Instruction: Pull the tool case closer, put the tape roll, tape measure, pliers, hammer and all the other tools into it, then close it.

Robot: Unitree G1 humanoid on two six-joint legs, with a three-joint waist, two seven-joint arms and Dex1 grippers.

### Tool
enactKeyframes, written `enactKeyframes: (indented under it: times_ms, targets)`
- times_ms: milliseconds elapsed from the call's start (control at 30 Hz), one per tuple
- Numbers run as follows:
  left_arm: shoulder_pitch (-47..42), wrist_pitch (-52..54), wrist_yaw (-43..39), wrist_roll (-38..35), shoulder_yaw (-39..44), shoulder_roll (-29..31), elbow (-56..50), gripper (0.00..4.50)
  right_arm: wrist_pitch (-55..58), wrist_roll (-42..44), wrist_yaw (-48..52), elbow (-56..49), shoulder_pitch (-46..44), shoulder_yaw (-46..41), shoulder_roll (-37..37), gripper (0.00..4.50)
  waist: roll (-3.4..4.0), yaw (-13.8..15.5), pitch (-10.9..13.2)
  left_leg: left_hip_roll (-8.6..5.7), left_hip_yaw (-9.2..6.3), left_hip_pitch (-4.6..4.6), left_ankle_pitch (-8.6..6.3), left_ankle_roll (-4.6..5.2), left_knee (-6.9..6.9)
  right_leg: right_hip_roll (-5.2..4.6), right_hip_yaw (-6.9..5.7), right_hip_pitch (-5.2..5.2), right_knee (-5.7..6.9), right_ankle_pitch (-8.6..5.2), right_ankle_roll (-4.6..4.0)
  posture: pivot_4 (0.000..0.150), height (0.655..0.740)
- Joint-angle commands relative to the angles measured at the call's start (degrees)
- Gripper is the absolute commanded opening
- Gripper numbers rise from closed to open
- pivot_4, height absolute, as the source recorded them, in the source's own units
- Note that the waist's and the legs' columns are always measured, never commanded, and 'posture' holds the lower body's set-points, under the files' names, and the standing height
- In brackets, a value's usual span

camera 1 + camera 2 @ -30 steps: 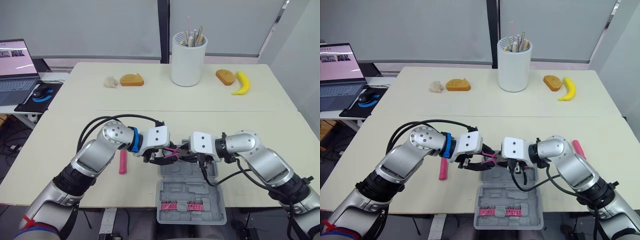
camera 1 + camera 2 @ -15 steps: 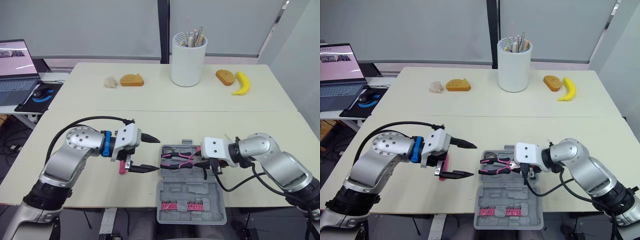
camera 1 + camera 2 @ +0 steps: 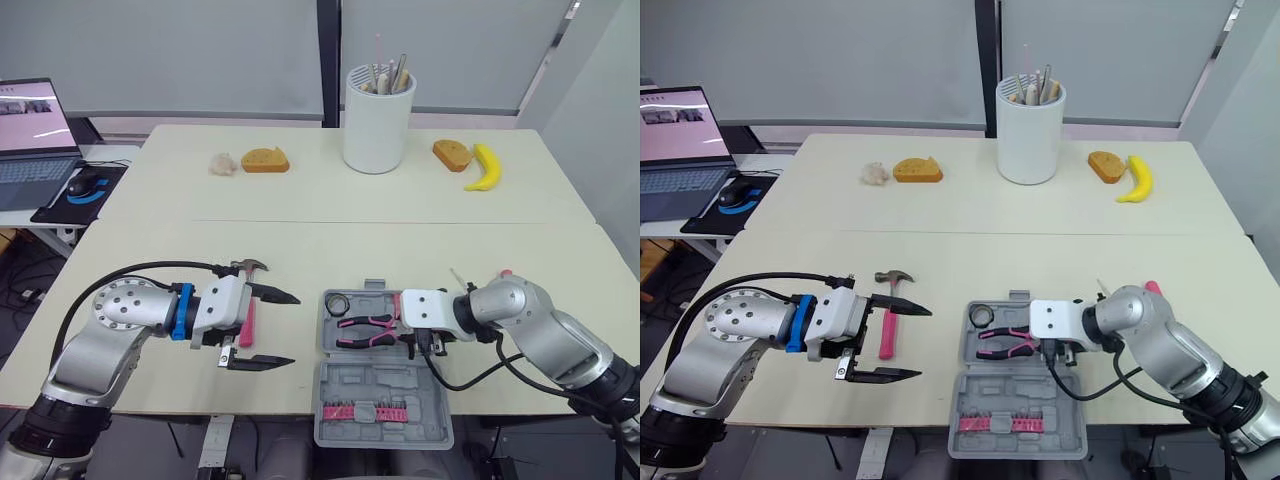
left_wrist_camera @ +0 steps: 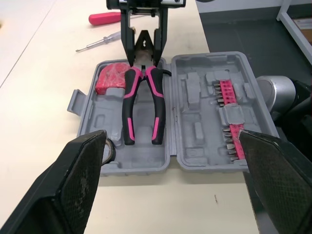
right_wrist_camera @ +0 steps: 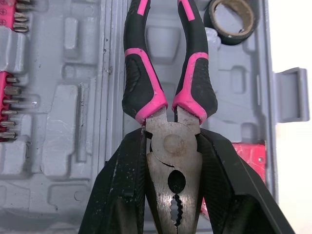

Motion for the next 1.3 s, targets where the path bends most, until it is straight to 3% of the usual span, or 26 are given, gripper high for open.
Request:
enactKeyframes:
  times_ms: [33,1300]
  targets:
    - [-0.39,-0.47,0.80,-0.89,1.69,0.04,-0.50,4.50,-0.63,-1.39,0.23,0.36,-1.82,-0.10,0.58,1.24,0.00,-0.01,0.00,0.00,0.00,0.00,0.00,0.00,0.00,0.00,0.00,0.00,0.01,0.00,0.00,0.150,0.7400]
    - [2.32,0.66,2.44,-0.12,0.62,1.26,-2.86,4.50,-5.13,-7.07,-1.71,11.46,-2.26,2.53,9.76,1.24,0.01,-0.08,-0.01,0.02,-0.01,0.08,0.00,-0.01,-0.01,0.04,0.01,-0.02,0.04,0.00,0.00,0.150,0.7400]
